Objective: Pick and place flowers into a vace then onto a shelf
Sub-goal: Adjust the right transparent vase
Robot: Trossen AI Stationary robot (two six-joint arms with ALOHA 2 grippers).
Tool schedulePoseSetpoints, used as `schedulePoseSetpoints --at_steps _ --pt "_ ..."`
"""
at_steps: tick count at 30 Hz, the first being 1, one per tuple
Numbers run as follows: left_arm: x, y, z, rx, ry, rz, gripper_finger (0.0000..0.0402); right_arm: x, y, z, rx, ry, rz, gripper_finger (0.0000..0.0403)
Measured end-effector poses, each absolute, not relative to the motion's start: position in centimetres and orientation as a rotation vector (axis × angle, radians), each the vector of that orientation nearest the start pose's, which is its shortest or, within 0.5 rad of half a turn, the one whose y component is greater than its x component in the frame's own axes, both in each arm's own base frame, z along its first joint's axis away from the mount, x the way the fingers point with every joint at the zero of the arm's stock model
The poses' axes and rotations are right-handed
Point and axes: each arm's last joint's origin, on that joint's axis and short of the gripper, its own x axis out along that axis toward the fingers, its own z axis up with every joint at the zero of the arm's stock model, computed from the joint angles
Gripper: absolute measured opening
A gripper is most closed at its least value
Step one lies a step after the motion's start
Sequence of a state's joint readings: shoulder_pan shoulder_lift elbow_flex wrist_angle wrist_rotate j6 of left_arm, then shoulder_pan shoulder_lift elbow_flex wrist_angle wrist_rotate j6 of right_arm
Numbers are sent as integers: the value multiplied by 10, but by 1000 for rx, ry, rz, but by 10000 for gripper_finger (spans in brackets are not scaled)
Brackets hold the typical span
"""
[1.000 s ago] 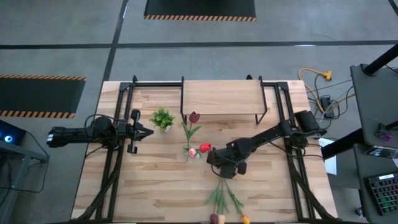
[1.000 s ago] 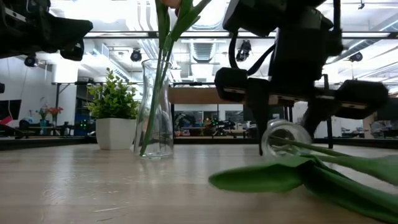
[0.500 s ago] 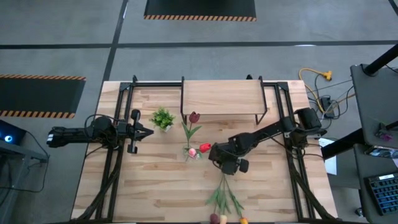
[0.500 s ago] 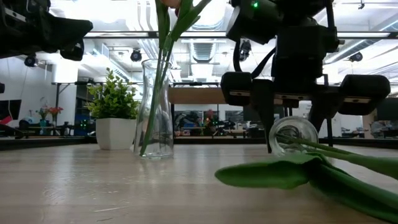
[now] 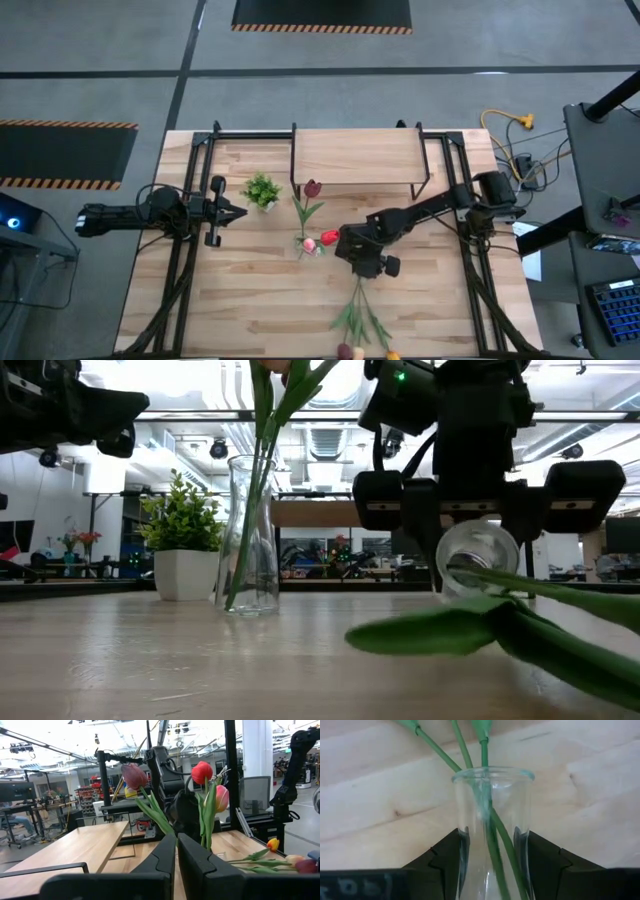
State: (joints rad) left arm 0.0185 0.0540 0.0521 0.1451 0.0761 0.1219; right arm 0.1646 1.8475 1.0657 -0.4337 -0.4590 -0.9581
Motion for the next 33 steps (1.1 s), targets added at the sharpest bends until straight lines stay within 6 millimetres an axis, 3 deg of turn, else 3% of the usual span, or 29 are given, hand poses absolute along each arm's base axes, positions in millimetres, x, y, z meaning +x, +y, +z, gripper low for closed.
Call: schedulePoseSetpoints --at_steps 8,33 --pt "97 0 191 128 -146 -49 3 333 60 149 -574 792 1079 161" --pt "97 0 191 128 -147 -49 3 327 40 147 -472 682 1110 161"
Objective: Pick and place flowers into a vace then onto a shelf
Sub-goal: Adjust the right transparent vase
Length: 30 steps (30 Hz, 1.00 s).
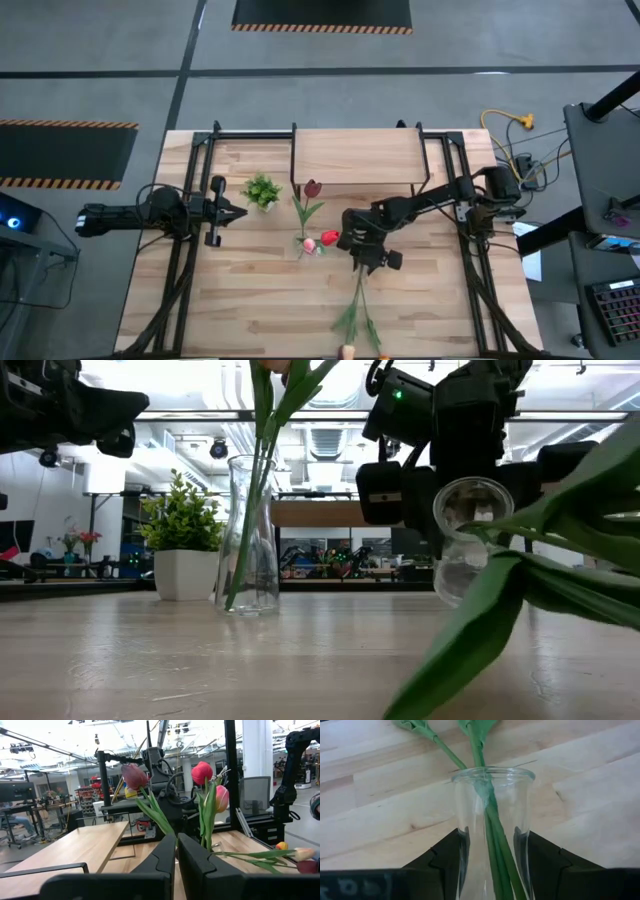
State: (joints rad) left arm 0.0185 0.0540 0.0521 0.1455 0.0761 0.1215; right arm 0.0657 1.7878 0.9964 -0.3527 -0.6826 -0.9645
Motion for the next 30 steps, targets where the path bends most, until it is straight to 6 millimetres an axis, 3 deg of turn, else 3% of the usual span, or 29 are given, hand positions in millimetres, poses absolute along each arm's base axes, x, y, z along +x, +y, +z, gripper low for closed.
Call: schedulePoseSetpoints --at_steps 21,30 --pt "97 0 191 128 -146 -49 3 326 22 142 -369 554 1123 161" --pt "97 0 191 128 -146 -49 3 322 19 166 -377 467 1116 161"
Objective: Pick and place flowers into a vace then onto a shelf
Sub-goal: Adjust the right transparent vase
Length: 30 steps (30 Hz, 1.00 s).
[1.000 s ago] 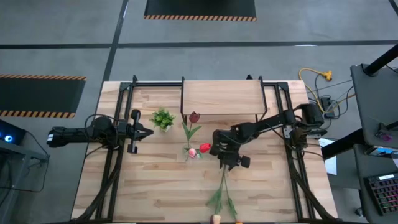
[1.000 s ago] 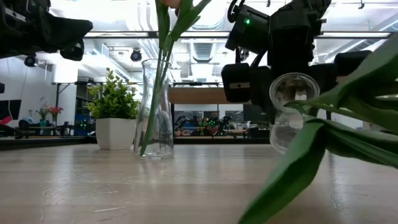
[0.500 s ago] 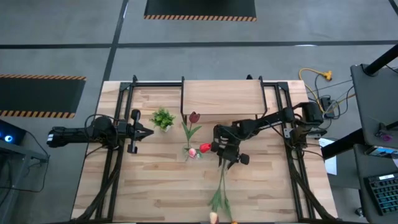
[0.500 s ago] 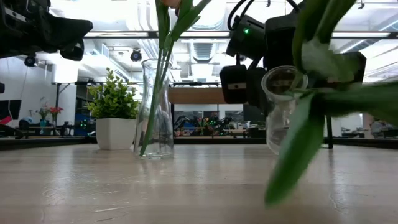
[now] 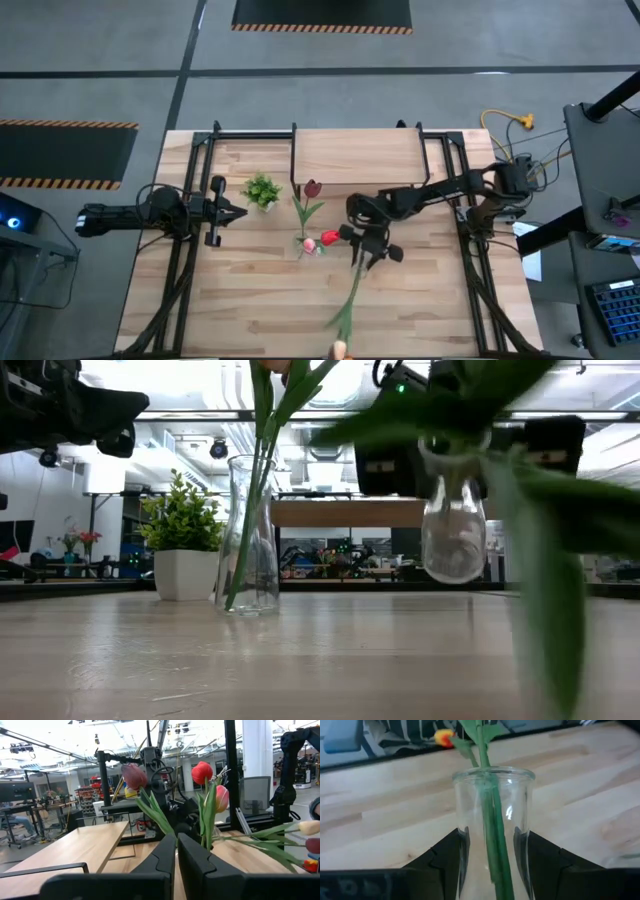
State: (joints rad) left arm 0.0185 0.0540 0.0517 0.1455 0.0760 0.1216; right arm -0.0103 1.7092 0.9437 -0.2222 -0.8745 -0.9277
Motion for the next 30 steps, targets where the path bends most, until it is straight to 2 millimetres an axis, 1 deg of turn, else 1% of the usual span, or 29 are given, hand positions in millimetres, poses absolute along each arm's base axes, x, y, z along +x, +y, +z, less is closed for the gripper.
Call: schedulePoseSetpoints --at_steps 6,11,16,23,30 --pt "97 0 191 128 -147 -48 3 317 19 191 -392 410 1087 161" --pt "97 0 191 128 -146 -49 3 309 19 204 -423 359 1069 161" --pt "97 0 191 128 -146 -49 3 306 11 201 -391 367 1019 161" --pt "97 0 191 128 -147 -49 3 300 -4 186 -369 360 949 161" --pt "97 0 191 128 -147 -49 3 297 -10 188 -349 334 909 161"
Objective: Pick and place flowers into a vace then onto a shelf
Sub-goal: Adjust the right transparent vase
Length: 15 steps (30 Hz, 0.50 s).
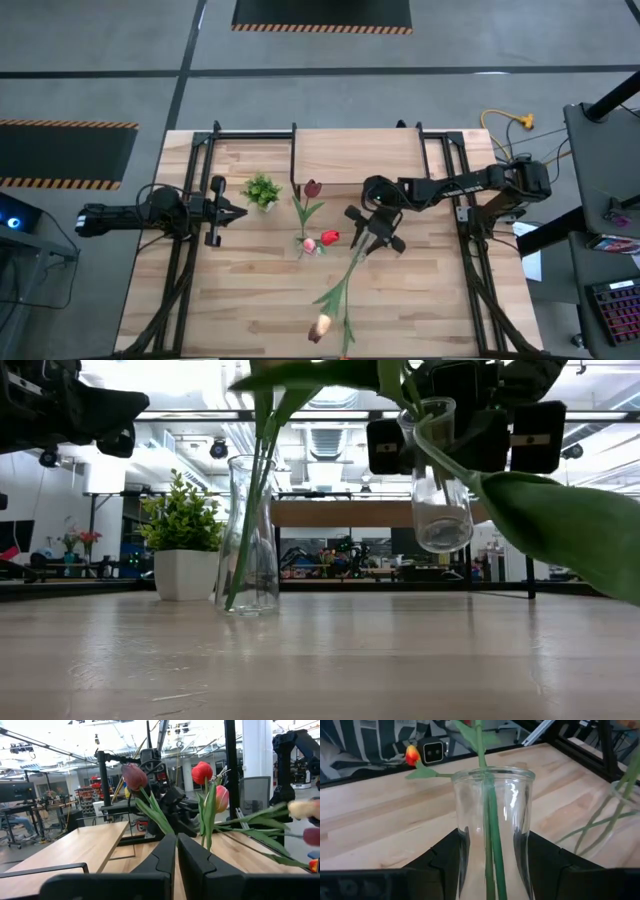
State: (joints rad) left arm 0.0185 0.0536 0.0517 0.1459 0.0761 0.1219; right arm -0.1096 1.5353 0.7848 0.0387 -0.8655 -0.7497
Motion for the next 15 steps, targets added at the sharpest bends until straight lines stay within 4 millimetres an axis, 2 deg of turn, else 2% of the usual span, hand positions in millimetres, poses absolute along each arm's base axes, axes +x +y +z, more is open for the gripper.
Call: schedulePoseSetpoints --at_steps 8,15 --pt "97 0 191 128 -147 -48 3 285 -10 211 -327 293 873 161" --pt "97 0 191 128 -147 -48 3 262 -10 224 -374 276 770 161"
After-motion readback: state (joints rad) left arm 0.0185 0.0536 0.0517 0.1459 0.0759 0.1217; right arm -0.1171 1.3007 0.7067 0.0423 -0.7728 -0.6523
